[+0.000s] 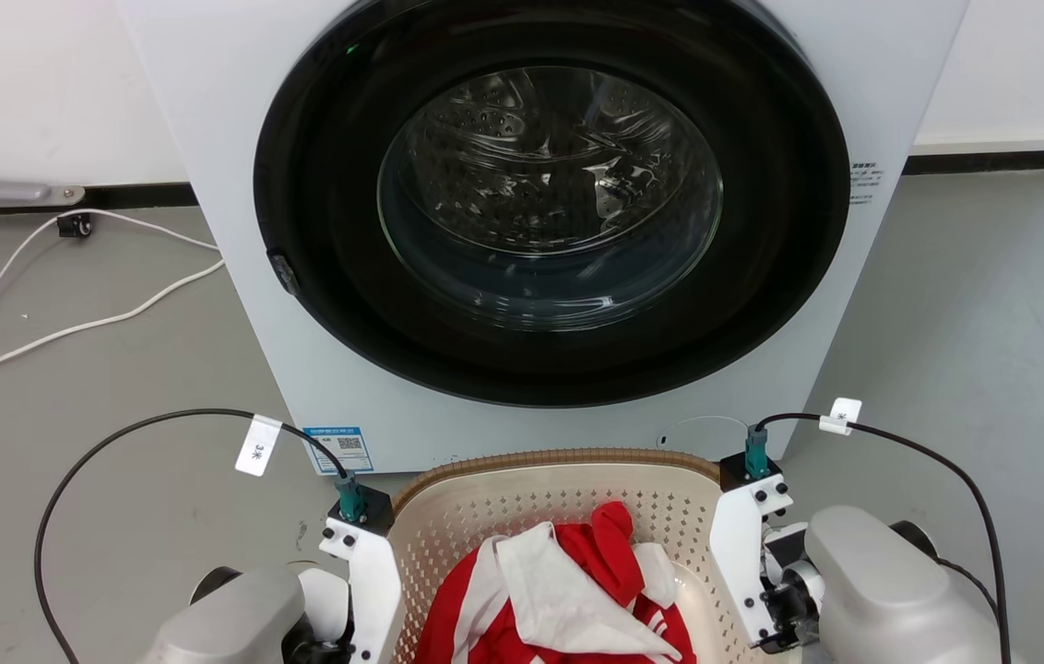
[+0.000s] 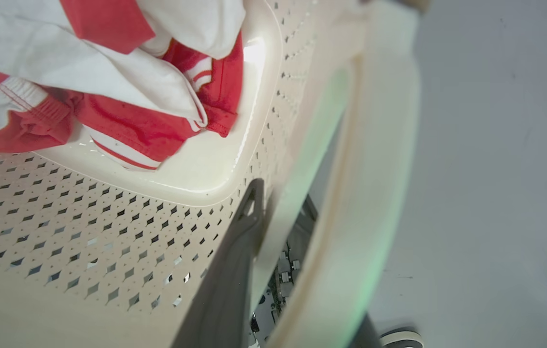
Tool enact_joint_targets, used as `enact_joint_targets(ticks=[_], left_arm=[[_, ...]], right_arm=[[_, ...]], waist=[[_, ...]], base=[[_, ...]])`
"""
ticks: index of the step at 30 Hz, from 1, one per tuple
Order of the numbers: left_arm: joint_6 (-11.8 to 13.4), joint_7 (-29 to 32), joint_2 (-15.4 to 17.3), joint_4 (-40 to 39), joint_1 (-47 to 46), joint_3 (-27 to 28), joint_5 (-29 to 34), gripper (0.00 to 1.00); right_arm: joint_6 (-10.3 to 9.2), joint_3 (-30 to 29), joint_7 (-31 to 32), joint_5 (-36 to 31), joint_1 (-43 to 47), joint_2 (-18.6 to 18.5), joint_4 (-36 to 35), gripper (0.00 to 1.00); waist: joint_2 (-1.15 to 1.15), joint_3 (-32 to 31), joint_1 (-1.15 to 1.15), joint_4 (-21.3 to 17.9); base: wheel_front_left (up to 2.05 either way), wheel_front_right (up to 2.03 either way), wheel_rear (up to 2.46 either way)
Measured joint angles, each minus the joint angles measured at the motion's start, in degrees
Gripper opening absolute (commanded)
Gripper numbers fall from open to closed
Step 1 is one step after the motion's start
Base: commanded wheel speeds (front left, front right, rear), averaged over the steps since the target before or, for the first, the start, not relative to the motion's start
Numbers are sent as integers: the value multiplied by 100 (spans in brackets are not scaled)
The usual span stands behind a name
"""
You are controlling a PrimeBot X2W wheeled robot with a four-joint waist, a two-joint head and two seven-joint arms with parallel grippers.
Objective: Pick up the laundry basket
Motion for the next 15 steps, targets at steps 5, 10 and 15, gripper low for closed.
enact_joint_targets(ticks=[5,10,15], left_arm=[[-1,0,-8,-7,-10,-36,-21,0],[0,26,-7,-2,-99,-65,-58,0],[4,15,-30,16,-123,-53,-204,0]], right_arm=[[0,167,44,65,-68,-46,0,0],[0,277,44,155,-176,-59,-12,0],[0,369,35,276,-224,-89,10,0]], waist=[[0,4,0,3],[0,34,1,22],[0,50,1,57]], base=[[0,0,0],[0,0,0],[0,0,0]])
